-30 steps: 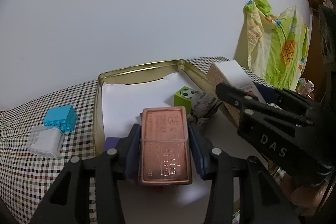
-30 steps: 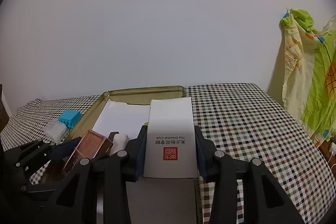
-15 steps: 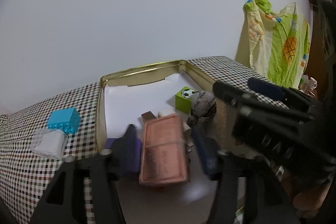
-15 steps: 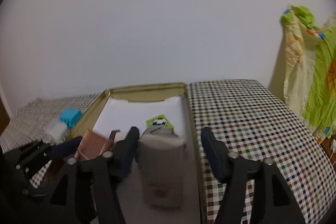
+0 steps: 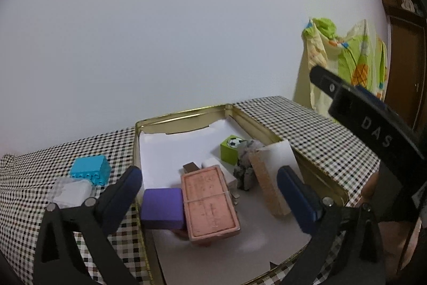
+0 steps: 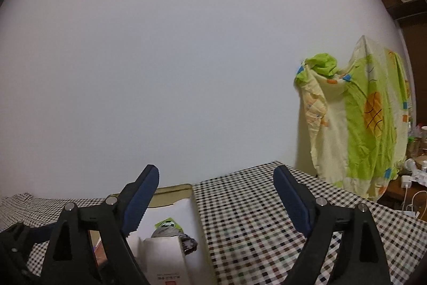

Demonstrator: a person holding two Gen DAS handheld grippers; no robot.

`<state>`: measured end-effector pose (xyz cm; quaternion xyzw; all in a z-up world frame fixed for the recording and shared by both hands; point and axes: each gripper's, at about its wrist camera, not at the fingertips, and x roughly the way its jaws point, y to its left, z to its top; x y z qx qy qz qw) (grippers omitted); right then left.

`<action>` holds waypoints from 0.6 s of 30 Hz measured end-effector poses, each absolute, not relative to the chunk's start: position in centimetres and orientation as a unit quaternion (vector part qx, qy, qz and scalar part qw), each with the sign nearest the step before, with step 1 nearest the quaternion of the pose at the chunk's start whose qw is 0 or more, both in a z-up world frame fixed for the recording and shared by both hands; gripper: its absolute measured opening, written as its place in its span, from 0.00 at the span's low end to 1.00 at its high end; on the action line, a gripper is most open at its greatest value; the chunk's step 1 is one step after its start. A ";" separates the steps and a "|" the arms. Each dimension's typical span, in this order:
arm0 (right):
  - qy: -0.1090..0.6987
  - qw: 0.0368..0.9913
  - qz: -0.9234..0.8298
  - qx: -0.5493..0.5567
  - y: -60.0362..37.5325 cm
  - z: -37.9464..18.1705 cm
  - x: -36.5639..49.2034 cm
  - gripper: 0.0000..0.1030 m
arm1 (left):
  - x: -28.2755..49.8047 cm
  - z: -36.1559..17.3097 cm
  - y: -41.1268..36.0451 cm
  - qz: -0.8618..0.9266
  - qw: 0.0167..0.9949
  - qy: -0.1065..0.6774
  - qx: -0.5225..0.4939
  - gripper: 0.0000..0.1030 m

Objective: Organize rigid objects
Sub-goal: 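Open both grippers to drop the copper case and white box into the tin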

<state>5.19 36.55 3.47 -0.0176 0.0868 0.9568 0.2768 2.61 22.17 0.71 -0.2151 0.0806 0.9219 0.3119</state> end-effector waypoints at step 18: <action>0.074 0.342 0.936 0.048 34.6 4.1 8.3 0.87 | 0.9 1.5 15.7 0.964 0.209 0.043 -0.157 1.00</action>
